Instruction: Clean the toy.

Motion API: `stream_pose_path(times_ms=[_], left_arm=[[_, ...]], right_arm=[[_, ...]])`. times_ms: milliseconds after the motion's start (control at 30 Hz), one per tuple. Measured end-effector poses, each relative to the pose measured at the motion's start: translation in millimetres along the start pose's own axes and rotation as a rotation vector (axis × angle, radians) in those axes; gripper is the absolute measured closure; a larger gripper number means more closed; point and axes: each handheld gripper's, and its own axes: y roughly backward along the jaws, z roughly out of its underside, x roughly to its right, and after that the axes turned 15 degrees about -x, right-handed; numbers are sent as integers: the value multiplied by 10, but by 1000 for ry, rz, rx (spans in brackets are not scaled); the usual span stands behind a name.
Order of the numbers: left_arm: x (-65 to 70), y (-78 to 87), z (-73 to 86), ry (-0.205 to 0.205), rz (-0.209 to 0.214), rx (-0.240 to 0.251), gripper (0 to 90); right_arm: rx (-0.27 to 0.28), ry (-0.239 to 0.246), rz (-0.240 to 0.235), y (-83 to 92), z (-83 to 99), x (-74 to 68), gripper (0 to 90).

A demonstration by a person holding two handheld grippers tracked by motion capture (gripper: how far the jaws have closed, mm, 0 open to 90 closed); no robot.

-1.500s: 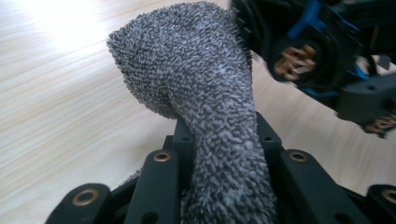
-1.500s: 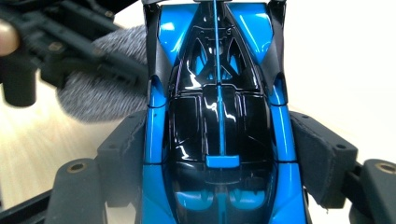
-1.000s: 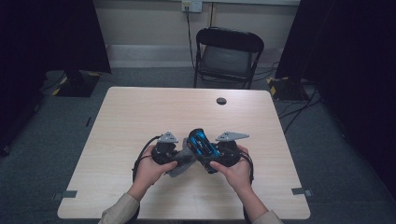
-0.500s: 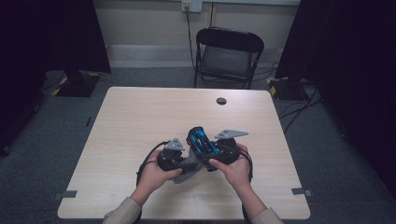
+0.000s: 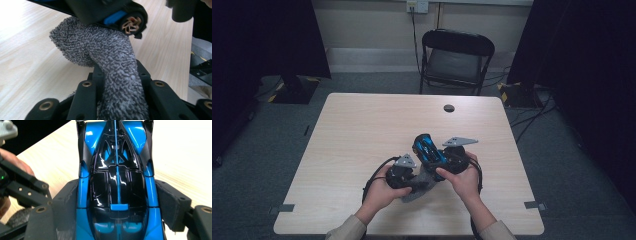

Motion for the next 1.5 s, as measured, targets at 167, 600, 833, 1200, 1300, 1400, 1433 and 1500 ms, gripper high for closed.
stream_pose_path(times_ms=[167,600,833,1200,1300,1400,1433,1500], left_arm=[[39,-54,-1,-14,12,-8,699],[136,-144,22,-62,48,-49,698],[45,-100,66,-30,23,-60,698],[-261,159,114,87,-68,-34,694],[-342,195,122,106,-84,-33,693],[-401,235,122,126,-100,-21,693],[-417,253,118,131,-103,-21,693],[-452,283,100,141,-114,-13,693]], right_arm=[[7,-5,3,0,-11,10,264],[17,-10,7,-2,-41,33,264],[18,-11,0,16,-43,37,264],[19,3,-6,59,25,21,264],[19,2,-11,55,60,23,264],[18,3,-15,51,106,17,264],[18,6,-13,51,119,14,264],[10,11,-14,48,139,11,264]])
